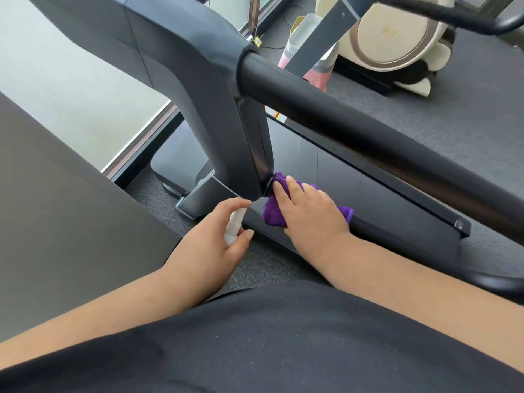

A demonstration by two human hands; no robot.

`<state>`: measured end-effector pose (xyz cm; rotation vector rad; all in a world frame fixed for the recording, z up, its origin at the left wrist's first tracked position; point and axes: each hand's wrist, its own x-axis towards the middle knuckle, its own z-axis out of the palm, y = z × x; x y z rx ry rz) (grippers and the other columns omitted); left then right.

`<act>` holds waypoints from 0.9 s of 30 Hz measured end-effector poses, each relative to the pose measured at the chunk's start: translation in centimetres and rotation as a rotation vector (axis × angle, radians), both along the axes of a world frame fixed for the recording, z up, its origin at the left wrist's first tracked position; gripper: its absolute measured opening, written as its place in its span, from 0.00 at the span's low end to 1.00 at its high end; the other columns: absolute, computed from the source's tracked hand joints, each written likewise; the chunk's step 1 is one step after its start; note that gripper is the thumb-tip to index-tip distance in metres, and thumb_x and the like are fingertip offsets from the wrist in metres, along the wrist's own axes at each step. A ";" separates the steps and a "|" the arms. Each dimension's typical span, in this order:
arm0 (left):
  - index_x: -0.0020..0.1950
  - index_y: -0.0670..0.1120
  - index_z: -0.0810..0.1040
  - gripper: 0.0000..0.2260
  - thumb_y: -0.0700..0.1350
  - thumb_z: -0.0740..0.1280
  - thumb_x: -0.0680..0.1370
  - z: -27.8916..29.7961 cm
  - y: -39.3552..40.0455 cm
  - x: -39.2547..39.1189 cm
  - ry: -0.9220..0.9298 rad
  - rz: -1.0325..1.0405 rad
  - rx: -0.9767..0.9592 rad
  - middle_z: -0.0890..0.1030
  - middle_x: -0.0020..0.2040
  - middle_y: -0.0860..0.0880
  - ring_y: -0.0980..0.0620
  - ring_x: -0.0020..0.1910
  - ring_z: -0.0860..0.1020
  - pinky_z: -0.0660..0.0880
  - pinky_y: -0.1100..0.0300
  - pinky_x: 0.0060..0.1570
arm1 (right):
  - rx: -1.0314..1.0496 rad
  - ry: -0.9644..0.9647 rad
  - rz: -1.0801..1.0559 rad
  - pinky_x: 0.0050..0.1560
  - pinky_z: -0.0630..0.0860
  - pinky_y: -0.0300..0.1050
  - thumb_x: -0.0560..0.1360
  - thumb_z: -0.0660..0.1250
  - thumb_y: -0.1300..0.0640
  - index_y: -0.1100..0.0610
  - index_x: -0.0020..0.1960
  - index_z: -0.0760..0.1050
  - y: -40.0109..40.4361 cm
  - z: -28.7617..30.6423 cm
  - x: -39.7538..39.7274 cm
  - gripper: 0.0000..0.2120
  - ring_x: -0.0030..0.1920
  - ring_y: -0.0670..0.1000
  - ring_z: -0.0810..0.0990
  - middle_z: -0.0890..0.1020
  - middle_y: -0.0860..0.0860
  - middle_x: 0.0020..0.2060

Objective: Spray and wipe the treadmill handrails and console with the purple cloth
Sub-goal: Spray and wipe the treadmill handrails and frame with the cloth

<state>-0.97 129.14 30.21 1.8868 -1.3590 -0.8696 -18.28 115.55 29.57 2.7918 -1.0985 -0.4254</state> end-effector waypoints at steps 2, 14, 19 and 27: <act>0.60 0.75 0.63 0.18 0.58 0.65 0.75 0.1 -0.1 0.0 -0.003 -0.001 -0.002 0.76 0.47 0.66 0.63 0.43 0.76 0.69 0.64 0.38 | -0.010 -0.013 -0.016 0.66 0.70 0.56 0.78 0.65 0.48 0.57 0.80 0.49 -0.1 -0.2 1.4 0.38 0.68 0.60 0.69 0.62 0.59 0.76; 0.65 0.70 0.63 0.20 0.61 0.63 0.74 0.1 -1.1 -0.2 -0.017 -0.084 -0.027 0.77 0.45 0.59 0.61 0.42 0.77 0.72 0.61 0.40 | -0.043 0.107 0.081 0.73 0.60 0.62 0.78 0.65 0.56 0.55 0.81 0.49 1.6 -0.7 -3.8 0.37 0.75 0.66 0.57 0.53 0.60 0.79; 0.65 0.68 0.64 0.20 0.59 0.64 0.75 -0.2 -1.0 0.5 -0.033 -0.090 -0.045 0.76 0.47 0.67 0.64 0.44 0.76 0.69 0.66 0.39 | -0.068 0.044 -0.048 0.62 0.71 0.55 0.79 0.61 0.56 0.61 0.79 0.45 0.2 -0.5 0.3 0.36 0.65 0.60 0.72 0.62 0.60 0.75; 0.64 0.69 0.63 0.20 0.56 0.66 0.76 0.3 -1.2 0.8 -0.065 -0.137 -0.067 0.77 0.45 0.65 0.62 0.44 0.77 0.72 0.64 0.39 | 0.203 -0.096 -0.248 0.38 0.75 0.47 0.71 0.67 0.36 0.53 0.50 0.71 -3.7 1.6 4.1 0.21 0.41 0.56 0.78 0.80 0.51 0.45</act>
